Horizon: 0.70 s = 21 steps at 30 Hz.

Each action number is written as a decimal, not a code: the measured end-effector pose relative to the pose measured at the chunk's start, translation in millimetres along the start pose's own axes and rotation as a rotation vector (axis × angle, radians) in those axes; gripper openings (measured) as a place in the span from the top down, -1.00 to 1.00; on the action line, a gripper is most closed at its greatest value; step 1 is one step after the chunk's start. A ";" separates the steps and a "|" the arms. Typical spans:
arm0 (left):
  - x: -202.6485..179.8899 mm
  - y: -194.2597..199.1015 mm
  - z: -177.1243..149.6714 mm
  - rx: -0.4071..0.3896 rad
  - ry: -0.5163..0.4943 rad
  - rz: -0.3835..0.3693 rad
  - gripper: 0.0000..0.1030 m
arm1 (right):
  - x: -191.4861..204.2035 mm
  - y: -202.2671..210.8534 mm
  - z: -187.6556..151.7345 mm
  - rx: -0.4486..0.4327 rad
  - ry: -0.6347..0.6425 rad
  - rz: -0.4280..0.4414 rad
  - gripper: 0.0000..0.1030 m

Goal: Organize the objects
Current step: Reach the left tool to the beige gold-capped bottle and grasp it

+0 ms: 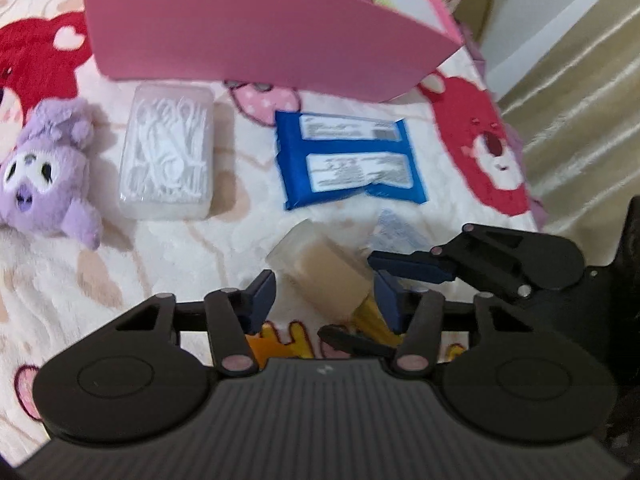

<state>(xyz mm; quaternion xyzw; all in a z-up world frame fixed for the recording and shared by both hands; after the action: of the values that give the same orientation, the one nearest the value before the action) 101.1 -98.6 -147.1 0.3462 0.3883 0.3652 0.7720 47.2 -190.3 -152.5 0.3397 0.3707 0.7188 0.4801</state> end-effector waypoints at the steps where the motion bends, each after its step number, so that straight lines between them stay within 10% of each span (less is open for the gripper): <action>1: 0.4 -4.2 -2.3 0.014 -0.003 0.015 0.08 | 1.1 -3.6 -0.9 0.013 0.006 0.005 -0.13; 7: -0.8 -12.4 -5.6 -0.002 0.002 -0.015 0.31 | 4.6 -20.0 -7.5 0.022 -0.007 -0.056 0.12; 21: 3.0 -22.2 -11.8 -0.049 0.094 -0.065 0.15 | -28.4 -19.7 -9.9 0.044 -0.527 0.079 0.19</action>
<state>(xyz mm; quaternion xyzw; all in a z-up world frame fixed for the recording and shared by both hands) 98.9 -104.1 -171.7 0.2969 0.4262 0.3653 0.7725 56.3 -213.9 -178.0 0.5396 0.2348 0.6156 0.5241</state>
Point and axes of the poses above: each gripper's, at about its wrist camera, not at the fingertips, and y roughly against the way its jaws point, x to its left, z to its top, the point moved 2 cm from there along -y, roughly the way its jaws point, and after that the axes turned 13 degrees about -y, right-handed, at the moved point
